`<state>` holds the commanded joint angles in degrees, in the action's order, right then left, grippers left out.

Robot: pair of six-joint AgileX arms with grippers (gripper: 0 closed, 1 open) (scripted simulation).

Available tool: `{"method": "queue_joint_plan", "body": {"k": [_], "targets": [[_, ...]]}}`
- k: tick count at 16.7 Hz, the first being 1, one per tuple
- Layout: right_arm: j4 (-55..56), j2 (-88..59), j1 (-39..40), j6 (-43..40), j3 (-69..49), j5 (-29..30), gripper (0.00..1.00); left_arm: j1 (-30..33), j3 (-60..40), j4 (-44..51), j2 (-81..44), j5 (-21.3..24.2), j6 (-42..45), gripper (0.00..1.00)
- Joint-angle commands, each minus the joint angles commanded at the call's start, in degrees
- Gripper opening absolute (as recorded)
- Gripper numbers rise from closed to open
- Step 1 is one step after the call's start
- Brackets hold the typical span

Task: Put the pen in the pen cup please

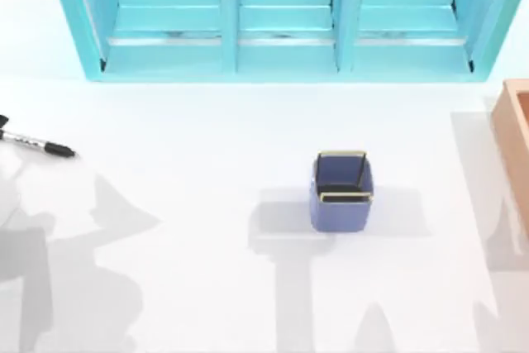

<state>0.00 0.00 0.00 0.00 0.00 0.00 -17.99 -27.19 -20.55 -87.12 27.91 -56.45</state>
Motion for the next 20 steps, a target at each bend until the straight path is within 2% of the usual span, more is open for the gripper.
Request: {"method": "queue_joint_plan", "body": {"k": [4, 10, 14, 20], "targets": [[0.0, 0.0, 0.0, 0.0, 0.0, 0.0, 1.0, -2.17, -3.68, -2.89, -10.02, 3.15, -6.35, 1.0], [0.0, 0.0, 0.0, 0.0, 0.0, 0.0, 1.0, -2.59, -4.43, -3.49, -11.74, 3.76, -7.55, 1.0], [0.0, 0.0, 0.0, 0.0, 0.0, 0.0, 1.0, -1.39, -5.83, -4.97, -13.87, 2.97, -8.45, 1.0], [0.0, 0.0, 0.0, 0.0, 0.0, 0.0, 1.0, 4.46, -15.35, -13.83, -30.83, -1.22, -12.76, 1.0]]}}
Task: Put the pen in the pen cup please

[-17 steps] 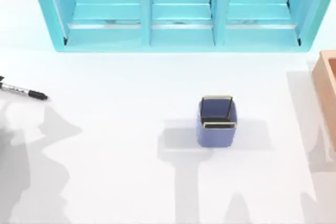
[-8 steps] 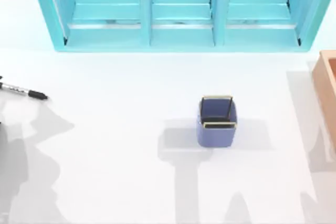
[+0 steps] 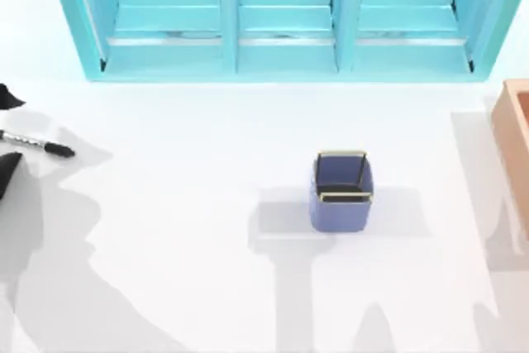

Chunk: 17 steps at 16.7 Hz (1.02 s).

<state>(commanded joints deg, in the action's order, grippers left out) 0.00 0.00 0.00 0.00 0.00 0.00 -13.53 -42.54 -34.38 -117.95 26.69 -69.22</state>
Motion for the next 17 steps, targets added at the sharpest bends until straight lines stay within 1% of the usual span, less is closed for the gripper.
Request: {"method": "queue_joint_plan", "body": {"k": [3, 7, 17], "targets": [[0.0, 0.0, 0.0, 0.0, 0.0, 0.0, 1.0, 2.03, -2.76, -2.57, -4.33, -1.47, -1.42, 1.0], [0.0, 0.0, 0.0, 0.0, 0.0, 0.0, 1.0, 2.15, -2.91, -2.71, -4.55, -1.56, -1.51, 1.0], [0.0, 0.0, 0.0, 0.0, 0.0, 0.0, 1.0, 2.15, -2.91, -2.71, -4.55, -1.56, -1.51, 0.25]]}}
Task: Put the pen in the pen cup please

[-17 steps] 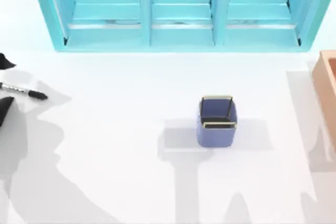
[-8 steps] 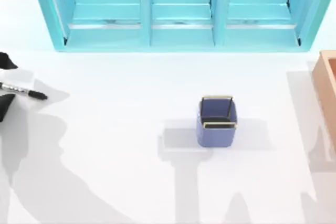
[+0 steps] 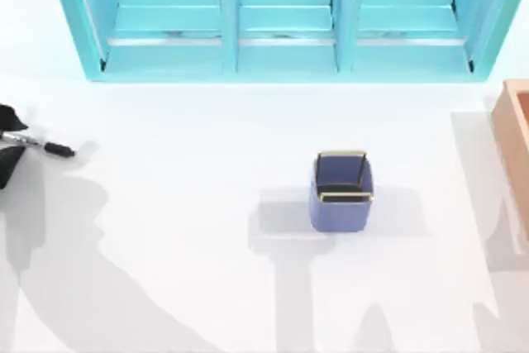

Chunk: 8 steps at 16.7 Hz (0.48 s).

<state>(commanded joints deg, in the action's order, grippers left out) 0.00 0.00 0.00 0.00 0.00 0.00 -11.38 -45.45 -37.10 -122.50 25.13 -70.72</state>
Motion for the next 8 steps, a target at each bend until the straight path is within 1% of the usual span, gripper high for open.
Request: {"method": "queue_joint_plan", "body": {"k": [3, 4, 8], "targets": [[0.0, 0.0, 0.0, 0.0, 0.0, 0.0, 1.0, 0.0, 0.0, 0.0, 0.0, 0.0, 0.0, 0.02], [0.0, 0.0, 0.0, 0.0, 0.0, 0.0, 1.0, 0.0, 0.0, 0.0, 0.0, 0.0, 0.0, 0.0], [0.0, 0.0, 0.0, 0.0, 0.0, 0.0, 1.0, 0.0, 0.0, 0.0, 0.0, 0.0, 0.0, 0.0]]}}
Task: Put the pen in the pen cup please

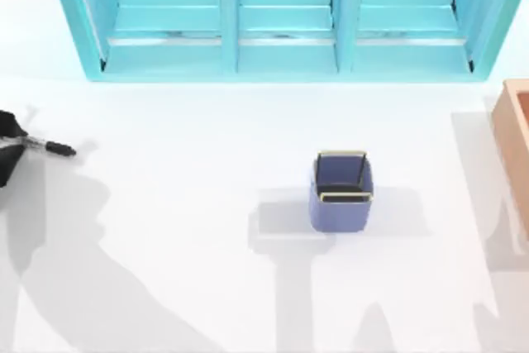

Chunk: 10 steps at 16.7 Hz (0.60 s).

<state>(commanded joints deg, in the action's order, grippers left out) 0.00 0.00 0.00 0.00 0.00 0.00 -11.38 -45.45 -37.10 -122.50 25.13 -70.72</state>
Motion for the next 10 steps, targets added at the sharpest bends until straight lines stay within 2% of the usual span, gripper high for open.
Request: {"method": "queue_joint_plan", "body": {"k": [3, 4, 7, 10], "targets": [[0.0, 0.0, 0.0, 0.0, 0.0, 0.0, 1.0, 0.0, 0.0, 0.0, 0.0, 0.0, 0.0, 0.0], [0.0, 0.0, 0.0, 0.0, 0.0, 0.0, 1.0, -2.1, -1.85, 20.64, 9.77, -3.14, 4.43, 0.0], [0.0, 0.0, 0.0, 0.0, 0.0, 0.0, 1.0, -2.73, -1.35, 22.74, 11.82, -2.91, 4.83, 0.0], [0.0, 0.0, 0.0, 0.0, 0.0, 0.0, 1.0, -4.49, -0.02, 29.91, 18.79, -2.02, 6.18, 0.0]]}}
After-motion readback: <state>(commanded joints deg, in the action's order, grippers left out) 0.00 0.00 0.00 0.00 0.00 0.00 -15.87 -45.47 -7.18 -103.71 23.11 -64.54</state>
